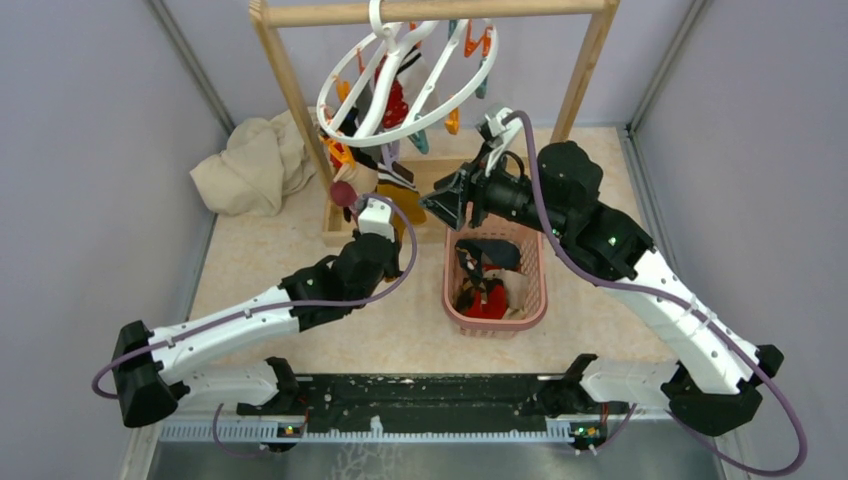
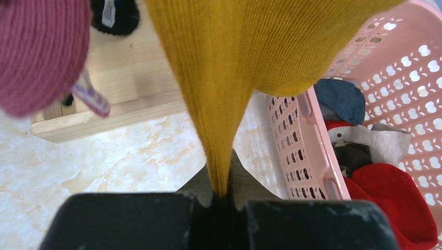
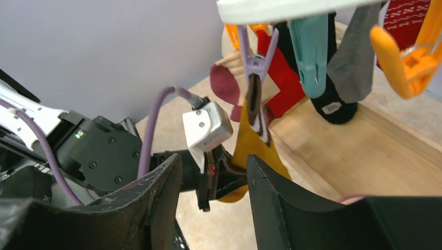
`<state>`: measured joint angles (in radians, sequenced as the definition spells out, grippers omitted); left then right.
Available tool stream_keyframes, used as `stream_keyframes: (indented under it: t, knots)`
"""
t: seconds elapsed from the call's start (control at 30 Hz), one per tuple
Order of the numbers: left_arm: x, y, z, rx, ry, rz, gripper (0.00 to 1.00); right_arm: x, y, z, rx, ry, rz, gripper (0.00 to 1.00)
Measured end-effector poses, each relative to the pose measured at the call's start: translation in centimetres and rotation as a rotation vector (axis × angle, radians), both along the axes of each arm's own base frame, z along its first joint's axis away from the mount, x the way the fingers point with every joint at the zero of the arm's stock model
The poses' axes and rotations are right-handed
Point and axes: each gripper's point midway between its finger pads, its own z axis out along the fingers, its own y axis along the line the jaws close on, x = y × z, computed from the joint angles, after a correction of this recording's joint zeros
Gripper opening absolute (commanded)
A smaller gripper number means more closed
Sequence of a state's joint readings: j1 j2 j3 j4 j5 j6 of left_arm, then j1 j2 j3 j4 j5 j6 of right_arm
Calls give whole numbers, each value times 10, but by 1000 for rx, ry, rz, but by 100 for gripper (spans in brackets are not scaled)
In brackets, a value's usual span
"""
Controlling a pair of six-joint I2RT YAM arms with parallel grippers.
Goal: Remove the socks clipped to the hanger
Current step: Remove the sock from the hanger.
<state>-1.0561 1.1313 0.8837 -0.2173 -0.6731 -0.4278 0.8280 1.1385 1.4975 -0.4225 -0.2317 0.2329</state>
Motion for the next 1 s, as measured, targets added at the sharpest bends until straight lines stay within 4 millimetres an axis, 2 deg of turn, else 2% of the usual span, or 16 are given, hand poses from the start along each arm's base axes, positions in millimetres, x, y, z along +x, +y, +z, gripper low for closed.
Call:
stream_keyframes:
  t: [0.17, 0.4, 0.57, 0.8, 1.0]
  knots:
    - [0, 0, 6, -8, -10, 2, 0, -5, -9, -14, -24, 15, -15, 51]
    - [0, 0, 7, -9, -12, 3, 0, -5, -11, -29, -54, 41, -20, 51]
    - [0, 0, 8, -12, -13, 3, 0, -5, -11, -28, -51, 40, -21, 51]
    - [-1, 3, 15, -31, -24, 4, 0, -5, -8, -22, -22, 38, -19, 59]
    - [-1, 3, 15, -31, -24, 4, 0, 2, 4, -15, 10, 42, -4, 60]
